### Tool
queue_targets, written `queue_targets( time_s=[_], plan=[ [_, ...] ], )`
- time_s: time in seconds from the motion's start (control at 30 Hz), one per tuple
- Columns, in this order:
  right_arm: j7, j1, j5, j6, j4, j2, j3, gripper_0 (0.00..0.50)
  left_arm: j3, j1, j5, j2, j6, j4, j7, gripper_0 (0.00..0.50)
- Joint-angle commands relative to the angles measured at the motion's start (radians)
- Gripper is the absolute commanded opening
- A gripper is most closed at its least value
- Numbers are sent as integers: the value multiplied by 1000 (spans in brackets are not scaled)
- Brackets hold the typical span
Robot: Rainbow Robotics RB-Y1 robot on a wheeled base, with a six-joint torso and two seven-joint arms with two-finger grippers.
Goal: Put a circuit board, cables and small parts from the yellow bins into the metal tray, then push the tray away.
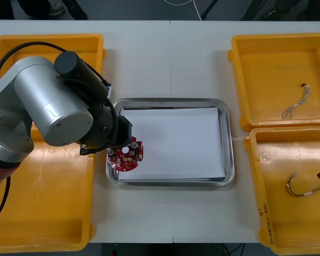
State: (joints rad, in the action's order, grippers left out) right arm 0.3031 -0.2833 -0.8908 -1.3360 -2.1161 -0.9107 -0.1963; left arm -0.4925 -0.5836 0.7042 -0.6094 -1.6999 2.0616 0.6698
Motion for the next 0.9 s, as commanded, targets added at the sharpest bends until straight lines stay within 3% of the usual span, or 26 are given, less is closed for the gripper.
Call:
queue_targets(
  time_s=[0.03,0.9],
  plan=[
    [-45,-2,24,-6,22,46,-25,500,-47,-41,-23,22,32,0,-22,0],
    [-56,122,136,32,171,134,118,500,-190,-35,-84,26,256,-163,-21,0]
  ],
)
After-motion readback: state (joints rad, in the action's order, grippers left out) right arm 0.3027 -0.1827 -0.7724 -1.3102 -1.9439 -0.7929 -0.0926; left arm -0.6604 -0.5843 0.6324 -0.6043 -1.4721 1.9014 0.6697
